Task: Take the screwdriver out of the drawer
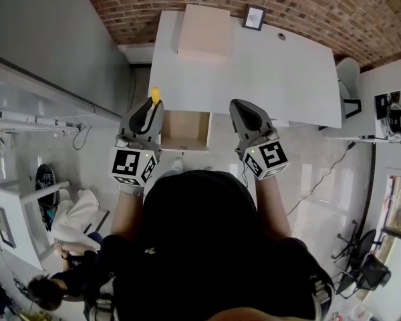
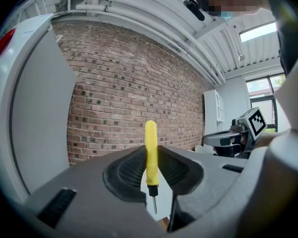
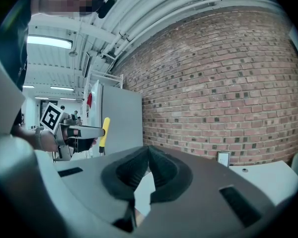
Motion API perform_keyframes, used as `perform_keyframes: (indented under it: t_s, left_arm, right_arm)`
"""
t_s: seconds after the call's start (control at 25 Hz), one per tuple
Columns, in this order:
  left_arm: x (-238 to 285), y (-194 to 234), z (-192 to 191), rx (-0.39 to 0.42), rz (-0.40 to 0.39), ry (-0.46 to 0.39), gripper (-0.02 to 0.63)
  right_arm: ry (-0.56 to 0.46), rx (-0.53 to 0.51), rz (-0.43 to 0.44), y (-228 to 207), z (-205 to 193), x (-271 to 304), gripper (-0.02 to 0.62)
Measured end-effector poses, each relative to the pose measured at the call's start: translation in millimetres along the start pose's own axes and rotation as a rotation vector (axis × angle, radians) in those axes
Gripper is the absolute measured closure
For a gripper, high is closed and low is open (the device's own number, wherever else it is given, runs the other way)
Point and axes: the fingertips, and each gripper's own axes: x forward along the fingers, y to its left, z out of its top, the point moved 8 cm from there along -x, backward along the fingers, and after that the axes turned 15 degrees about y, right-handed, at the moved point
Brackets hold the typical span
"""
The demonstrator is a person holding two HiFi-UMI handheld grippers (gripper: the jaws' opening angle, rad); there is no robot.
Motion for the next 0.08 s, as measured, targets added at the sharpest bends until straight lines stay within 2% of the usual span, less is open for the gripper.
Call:
perform_keyframes:
  t_s: [0.08]
  left_arm:
    - [0.5,-1.0,-0.5,0.0,-0.001,0.001,0.532]
  right_arm:
    - [0.0,0.005,-0.002,-1.0,-1.9,-0.6,0.583]
